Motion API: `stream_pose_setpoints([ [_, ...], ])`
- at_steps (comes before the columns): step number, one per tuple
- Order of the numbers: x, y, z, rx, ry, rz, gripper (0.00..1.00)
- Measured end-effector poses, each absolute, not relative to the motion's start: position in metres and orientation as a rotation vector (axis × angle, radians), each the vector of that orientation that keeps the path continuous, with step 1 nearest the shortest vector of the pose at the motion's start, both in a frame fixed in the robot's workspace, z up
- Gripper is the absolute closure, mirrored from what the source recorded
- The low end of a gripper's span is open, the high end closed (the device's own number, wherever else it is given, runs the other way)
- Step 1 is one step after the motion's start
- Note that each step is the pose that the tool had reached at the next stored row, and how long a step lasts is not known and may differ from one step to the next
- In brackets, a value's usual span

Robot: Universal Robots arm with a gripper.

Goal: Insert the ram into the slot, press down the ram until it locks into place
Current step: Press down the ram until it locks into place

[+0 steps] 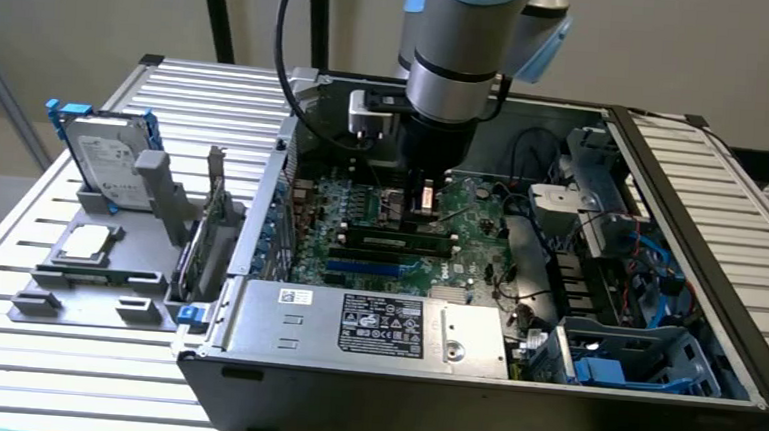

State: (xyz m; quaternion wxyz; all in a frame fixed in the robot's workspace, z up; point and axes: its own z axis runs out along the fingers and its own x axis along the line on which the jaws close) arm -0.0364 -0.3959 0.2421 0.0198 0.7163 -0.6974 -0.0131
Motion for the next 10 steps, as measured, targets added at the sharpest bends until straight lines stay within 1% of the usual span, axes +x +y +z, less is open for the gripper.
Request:
stream_pose_setpoints([
  [10, -0.0382, -0.3951, 0.2367, 2.224, -2.166, -0.037, 0.9],
])
